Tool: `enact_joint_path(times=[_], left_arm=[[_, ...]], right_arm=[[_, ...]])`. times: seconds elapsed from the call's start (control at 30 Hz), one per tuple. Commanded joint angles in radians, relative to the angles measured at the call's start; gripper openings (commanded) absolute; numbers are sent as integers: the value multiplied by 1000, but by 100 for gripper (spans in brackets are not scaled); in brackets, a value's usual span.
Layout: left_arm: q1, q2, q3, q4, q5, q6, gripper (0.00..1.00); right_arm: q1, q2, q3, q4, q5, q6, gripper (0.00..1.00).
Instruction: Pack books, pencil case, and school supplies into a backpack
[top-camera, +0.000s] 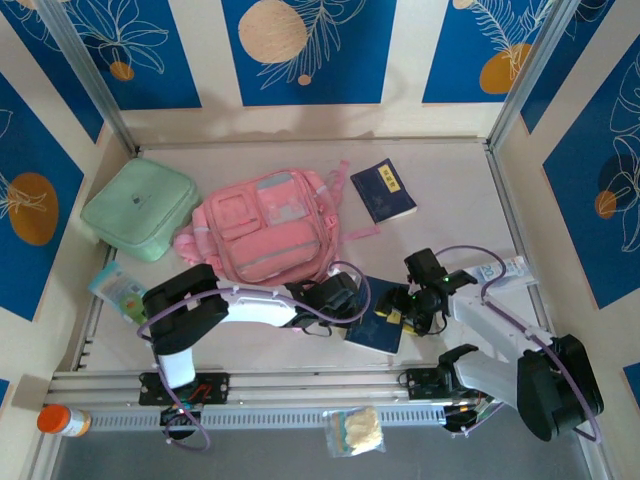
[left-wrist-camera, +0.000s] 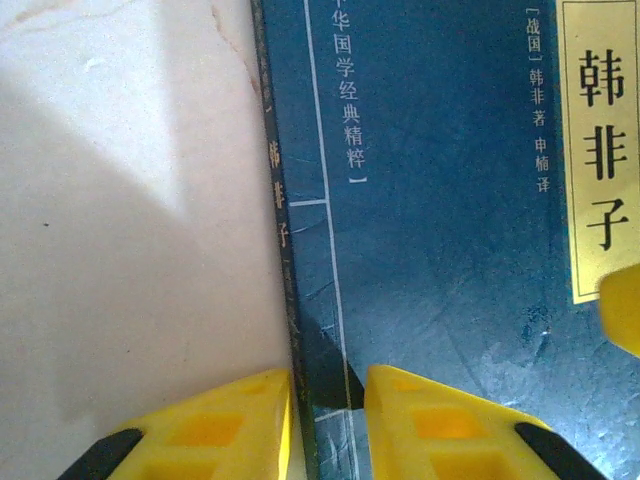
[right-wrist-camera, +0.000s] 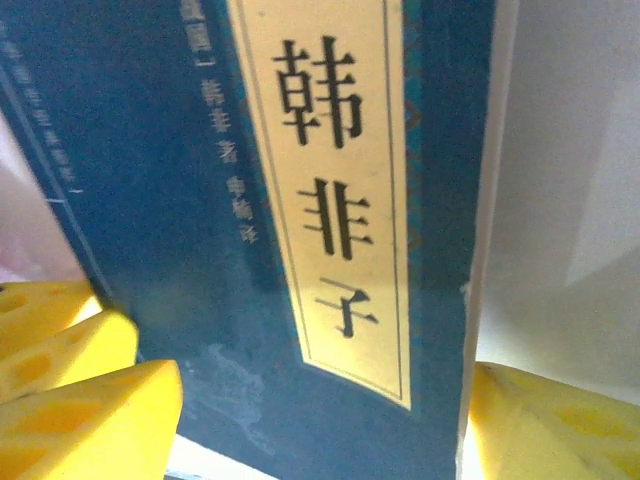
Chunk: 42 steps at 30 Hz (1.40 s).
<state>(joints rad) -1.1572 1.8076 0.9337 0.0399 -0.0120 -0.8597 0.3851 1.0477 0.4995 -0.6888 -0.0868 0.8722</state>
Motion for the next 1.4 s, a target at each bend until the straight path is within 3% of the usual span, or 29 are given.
enact_joint_path(times=[0.0,0.2,0.3,0.67,0.77,1.07,1.2,1.37], left_arm=[[-8,26,-14,-10,-40,-7,26],[-9,37,-16,-4,-36,-10,25],[-8,38,-5,-8,-33,-5,26],[-8,21,3,-21,-42,5,26],[-7,-1,11,-38,-42,4,27],[12,-360,-56,-121,-91,29,49],[60,-509,-90,-176,-94,32,56],[143,-683,-160,-100,-12,-12,72]], right_arm=[[-15,-81,32,-4,-80,-2,74],[-66,-143,38,-50,-131,-55,68],[-86,-140,30,-35,-193,-67,59],[-116,-169,39,-63,-186,-99,11],[-131,-188,47,-62,-211,-101,3],[-140,-273,196,-153,-230,-167,0],[-135,-267,281,-124,-349,-211,0],[-111,-238,366,-33,-446,-210,0]])
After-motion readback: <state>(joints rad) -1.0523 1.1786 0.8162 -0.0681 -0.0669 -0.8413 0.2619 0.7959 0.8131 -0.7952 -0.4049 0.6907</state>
